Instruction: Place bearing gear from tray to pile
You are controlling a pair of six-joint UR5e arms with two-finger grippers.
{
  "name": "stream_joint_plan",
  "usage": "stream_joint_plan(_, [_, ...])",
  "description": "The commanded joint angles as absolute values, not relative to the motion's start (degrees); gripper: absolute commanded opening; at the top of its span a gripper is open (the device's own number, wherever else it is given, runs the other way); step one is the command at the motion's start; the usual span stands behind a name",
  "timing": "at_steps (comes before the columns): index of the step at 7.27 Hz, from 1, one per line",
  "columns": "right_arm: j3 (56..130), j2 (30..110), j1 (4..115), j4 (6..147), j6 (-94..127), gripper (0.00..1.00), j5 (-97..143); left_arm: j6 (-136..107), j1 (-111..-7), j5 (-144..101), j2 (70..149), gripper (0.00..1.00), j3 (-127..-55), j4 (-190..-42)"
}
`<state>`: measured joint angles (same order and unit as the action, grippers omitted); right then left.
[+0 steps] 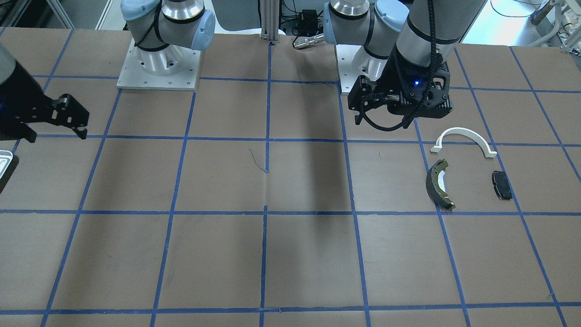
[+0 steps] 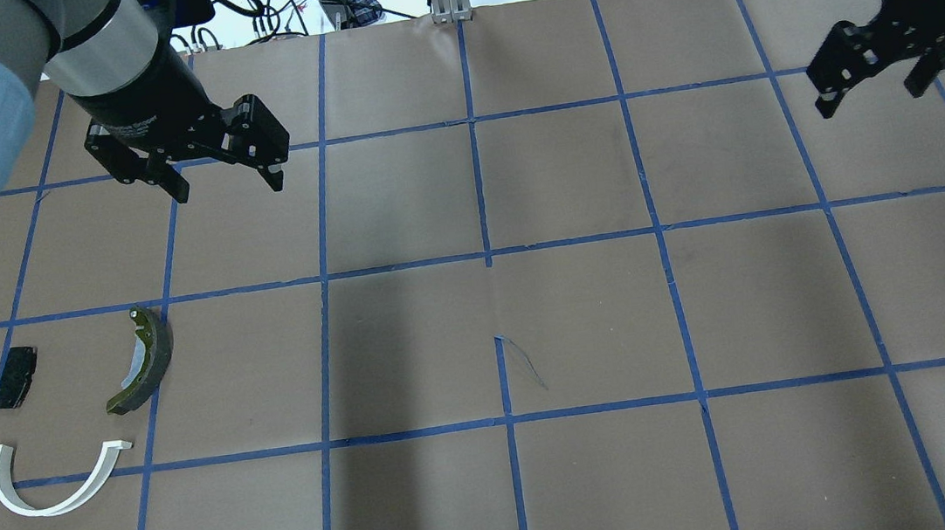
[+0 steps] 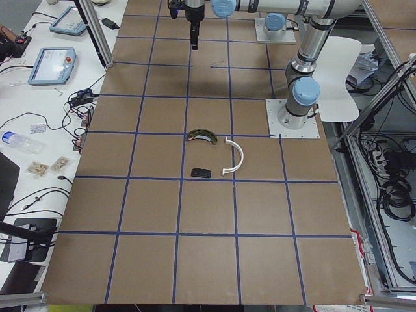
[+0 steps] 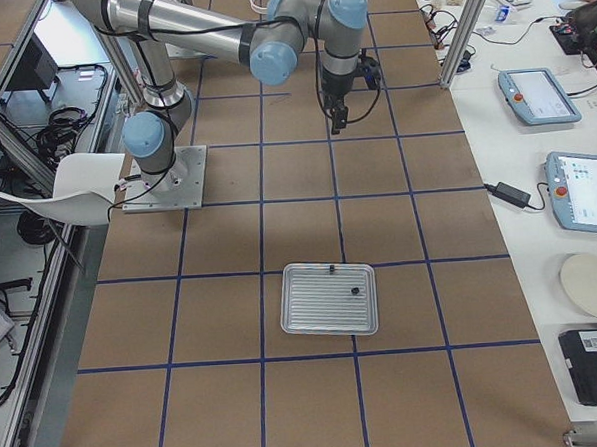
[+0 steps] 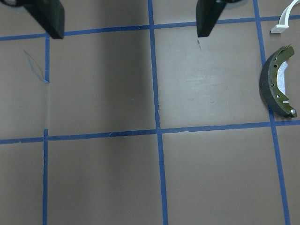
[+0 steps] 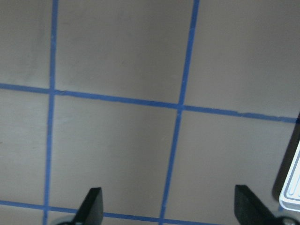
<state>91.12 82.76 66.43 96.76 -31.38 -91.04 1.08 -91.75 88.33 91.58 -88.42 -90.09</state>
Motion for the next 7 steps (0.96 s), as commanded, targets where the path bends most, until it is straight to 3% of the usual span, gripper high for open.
stream_joint_plan(1, [90.79, 73.87, 56.99, 106.65, -44.33, 1.00, -94.36, 1.06, -91.76, 88.33, 91.58, 1.00, -88.42, -90.09])
stream_joint_plan(7, [90.62, 59.78, 45.97, 125.39, -67.99, 1.00, -94.92, 1.14, -91.67, 88.33, 91.49, 1.00, -88.42, -90.09])
